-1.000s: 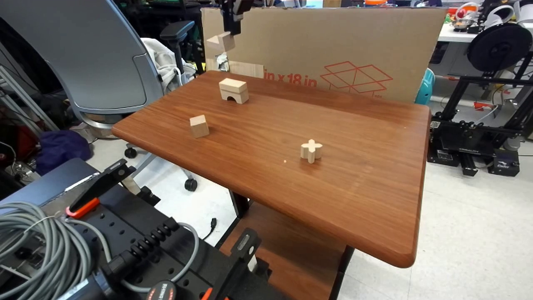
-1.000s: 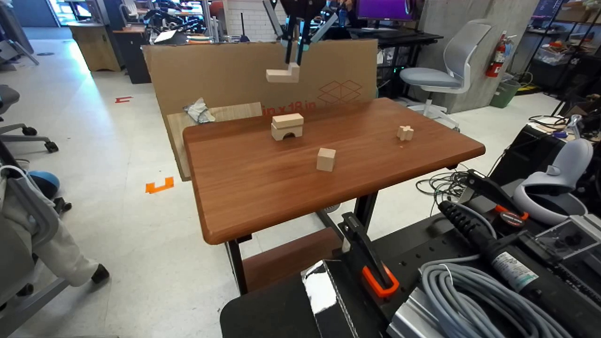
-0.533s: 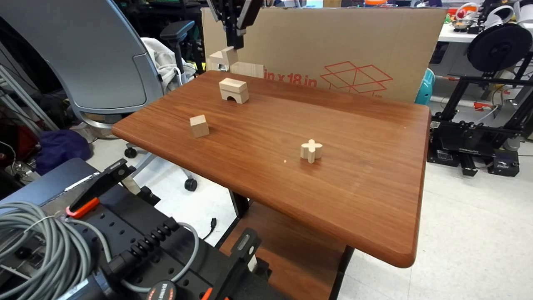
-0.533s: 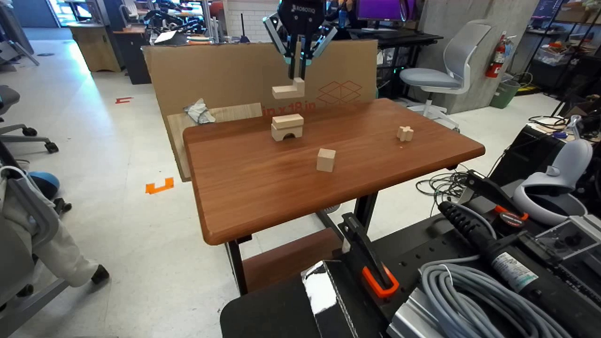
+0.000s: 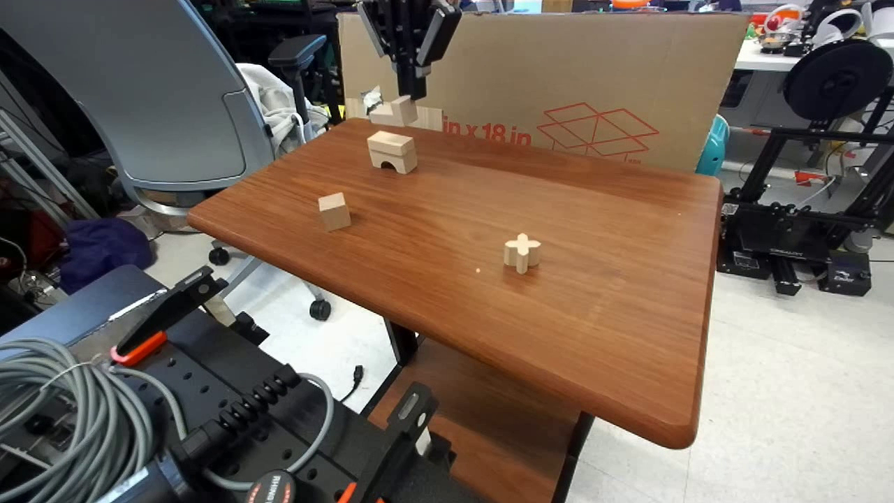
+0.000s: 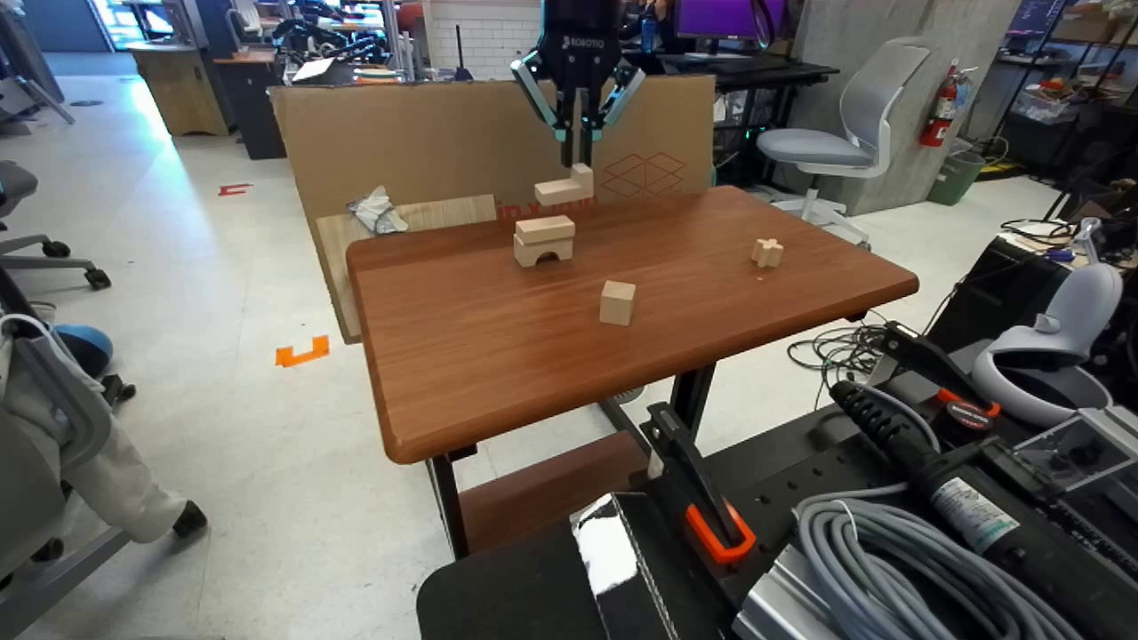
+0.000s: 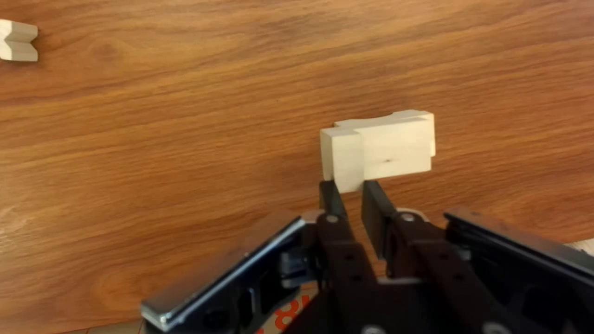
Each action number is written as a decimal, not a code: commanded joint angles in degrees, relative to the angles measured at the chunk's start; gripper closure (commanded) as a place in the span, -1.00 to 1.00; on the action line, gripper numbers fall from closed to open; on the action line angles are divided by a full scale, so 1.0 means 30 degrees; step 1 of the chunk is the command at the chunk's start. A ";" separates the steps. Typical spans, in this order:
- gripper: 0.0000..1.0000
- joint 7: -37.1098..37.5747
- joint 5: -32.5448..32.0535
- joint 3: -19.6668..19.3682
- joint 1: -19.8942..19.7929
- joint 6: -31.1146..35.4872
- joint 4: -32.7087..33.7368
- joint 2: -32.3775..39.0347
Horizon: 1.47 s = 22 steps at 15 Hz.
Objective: Stack the L block on top of the other stacked blocks
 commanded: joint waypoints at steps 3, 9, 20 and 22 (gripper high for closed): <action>0.91 -0.0556 -0.0103 0.0098 0.0111 -0.1025 0.1605 0.1142; 0.91 -0.1050 0.0195 0.0456 0.0036 -0.1182 0.2253 0.1852; -0.26 -0.1843 0.0176 0.0587 -0.0027 -0.1649 0.2775 0.2077; -0.56 -0.2115 0.0326 0.0692 -0.0140 -0.1537 0.2358 0.1489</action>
